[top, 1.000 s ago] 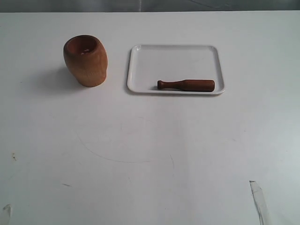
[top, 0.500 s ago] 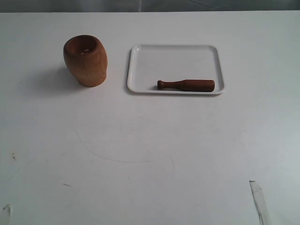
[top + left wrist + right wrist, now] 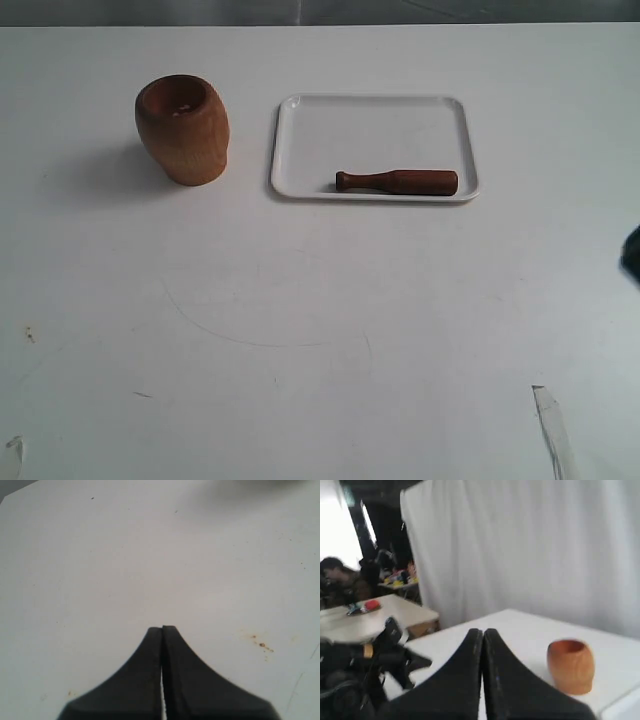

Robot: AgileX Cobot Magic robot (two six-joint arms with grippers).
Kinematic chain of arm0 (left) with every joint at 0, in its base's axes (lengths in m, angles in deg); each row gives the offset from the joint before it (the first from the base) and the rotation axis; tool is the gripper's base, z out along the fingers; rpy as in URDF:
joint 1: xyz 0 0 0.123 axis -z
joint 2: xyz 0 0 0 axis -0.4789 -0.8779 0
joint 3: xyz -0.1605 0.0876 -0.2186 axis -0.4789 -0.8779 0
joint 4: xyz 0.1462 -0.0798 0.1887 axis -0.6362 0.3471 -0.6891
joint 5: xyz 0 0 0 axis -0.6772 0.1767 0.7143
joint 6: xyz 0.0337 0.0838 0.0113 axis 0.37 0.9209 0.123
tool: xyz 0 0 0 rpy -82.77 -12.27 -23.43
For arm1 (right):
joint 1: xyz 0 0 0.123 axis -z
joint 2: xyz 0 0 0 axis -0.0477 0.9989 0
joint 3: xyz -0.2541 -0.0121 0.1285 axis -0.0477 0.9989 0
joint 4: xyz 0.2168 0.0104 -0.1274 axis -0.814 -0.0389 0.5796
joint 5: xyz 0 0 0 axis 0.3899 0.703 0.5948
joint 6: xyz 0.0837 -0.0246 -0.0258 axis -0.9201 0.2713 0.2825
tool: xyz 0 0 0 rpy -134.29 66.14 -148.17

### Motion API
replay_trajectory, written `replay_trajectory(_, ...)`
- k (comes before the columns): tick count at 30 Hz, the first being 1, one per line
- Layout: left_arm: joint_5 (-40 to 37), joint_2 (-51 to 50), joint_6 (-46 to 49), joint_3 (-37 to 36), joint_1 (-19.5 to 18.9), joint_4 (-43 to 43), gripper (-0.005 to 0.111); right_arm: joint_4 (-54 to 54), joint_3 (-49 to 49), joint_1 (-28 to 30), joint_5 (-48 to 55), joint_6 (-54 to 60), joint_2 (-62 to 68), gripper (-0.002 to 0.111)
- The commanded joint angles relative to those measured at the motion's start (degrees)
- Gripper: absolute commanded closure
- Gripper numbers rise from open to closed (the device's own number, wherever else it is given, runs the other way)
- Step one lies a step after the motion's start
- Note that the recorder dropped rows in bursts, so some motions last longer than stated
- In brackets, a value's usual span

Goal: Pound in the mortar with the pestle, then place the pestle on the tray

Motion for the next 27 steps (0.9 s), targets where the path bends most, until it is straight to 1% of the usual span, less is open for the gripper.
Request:
replay_trajectory(1, 0.2, 0.1, -0.5, 0.0, 0.4, 0.4, 0.107, 19.6, 1.3, -0.1, -7.7, -21.1, -0.4, 0.108)
replay_trajectory(3, 0.2, 0.1, -0.5, 0.0, 0.4, 0.4, 0.107, 19.6, 1.8, -0.1, -7.7, -21.2, -0.4, 0.108)
replay_trajectory(4, 0.2, 0.1, -0.5, 0.0, 0.4, 0.4, 0.107, 19.6, 1.8, -0.1, -8.5, -23.2, -0.4, 0.108)
replay_trajectory(5, 0.2, 0.1, -0.5, 0.0, 0.4, 0.4, 0.107, 19.6, 1.8, -0.1, -10.1, -25.9, -0.4, 0.108)
replay_trajectory(6, 0.2, 0.1, -0.5, 0.0, 0.4, 0.4, 0.107, 19.6, 1.8, -0.1, -12.0, -25.9, -0.4, 0.108)
replay_trajectory(9, 0.2, 0.1, -0.5, 0.0, 0.4, 0.4, 0.107, 12.4, 1.8, -0.1, -15.8, -25.9, -0.4, 0.108)
replay_trajectory(12, 0.2, 0.1, -0.5, 0.0, 0.4, 0.4, 0.107, 1.6, 1.8, -0.1, -15.1, -25.8, -0.4, 0.108)
replay_trajectory(15, 0.2, 0.1, -0.5, 0.0, 0.4, 0.4, 0.107, 1.7, 1.8, -0.1, -10.1, -23.2, -0.4, 0.108)
replay_trajectory(16, 0.2, 0.1, -0.5, 0.0, 0.4, 0.4, 0.107, 1.6, 2.1, -0.1, -9.3, -19.4, -0.4, 0.108)
replay_trajectory(17, 0.2, 0.1, -0.5, 0.0, 0.4, 0.4, 0.107, 0.6, 2.2, -0.1, -9.3, -12.3, -0.4, 0.108)
replay_trajectory(19, 0.2, 0.1, -0.5, 0.0, 0.4, 0.4, 0.107, -5.7, 2.4, -0.1, -9.2, 6.1, 0.6, 0.108)
replay_trajectory(20, 0.2, 0.1, -0.5, 0.0, 0.4, 0.4, 0.107, -11.3, 2.7, -0.1, -9.2, 14.7, 1.4, 0.108)
replay_trajectory(22, 0.2, 0.1, -0.5, 0.0, 0.4, 0.4, 0.107, -22.7, 4.2, -0.1, -9.1, 35.3, 3.9, 0.108)
replay_trajectory(25, 0.2, 0.1, -0.5, 0.0, 0.4, 0.4, 0.107, -37.9, 7.6, -0.1, -7.5, 58.4, 7.9, 0.108)
replay_trajectory(26, 0.2, 0.1, -0.5, 0.0, 0.4, 0.4, 0.107, -41.9, 8.8, -0.1, -7.5, 64.3, 9.6, 0.108)
replay_trajectory(27, 0.2, 0.1, -0.5, 0.0, 0.4, 0.4, 0.107, -49.4, 11.7, -0.1, -7.5, 71.5, 12.5, 0.108)
